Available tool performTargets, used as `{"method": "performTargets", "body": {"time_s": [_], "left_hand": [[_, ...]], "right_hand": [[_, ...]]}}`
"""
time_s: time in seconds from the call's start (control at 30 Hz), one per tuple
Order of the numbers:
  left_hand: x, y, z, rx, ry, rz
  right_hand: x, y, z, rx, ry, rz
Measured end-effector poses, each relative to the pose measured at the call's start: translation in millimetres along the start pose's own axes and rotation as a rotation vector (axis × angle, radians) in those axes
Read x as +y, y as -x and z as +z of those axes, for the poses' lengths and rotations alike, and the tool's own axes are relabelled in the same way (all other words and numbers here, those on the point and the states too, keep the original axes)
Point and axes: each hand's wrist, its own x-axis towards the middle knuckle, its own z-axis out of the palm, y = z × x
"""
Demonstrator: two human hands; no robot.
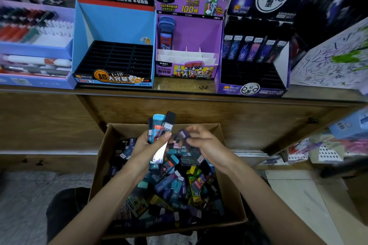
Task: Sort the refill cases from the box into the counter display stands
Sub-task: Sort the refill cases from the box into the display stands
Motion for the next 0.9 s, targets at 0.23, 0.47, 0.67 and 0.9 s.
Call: {"method": "performTargets", "body": {"time_s": [0.23,0.47,0.67,0.9], "left_hand": [[5,1,-1,-0.061,-0.023,-0.029],[3,-1,-7,0.108,0.092,0.033],[-3,1,-2,0.085,0.091,0.069],[11,7,16,-0.122,-0.107,0.071]], "right_hand": [[-4,-1,2,-0.049,0.227,-0.133],[12,5,-12,0.073,0.104,-0.092],[32,20,-12,0.19,-0.558,-0.06],[-3,24,-9,0.5,-0.799,-0.162]]}}
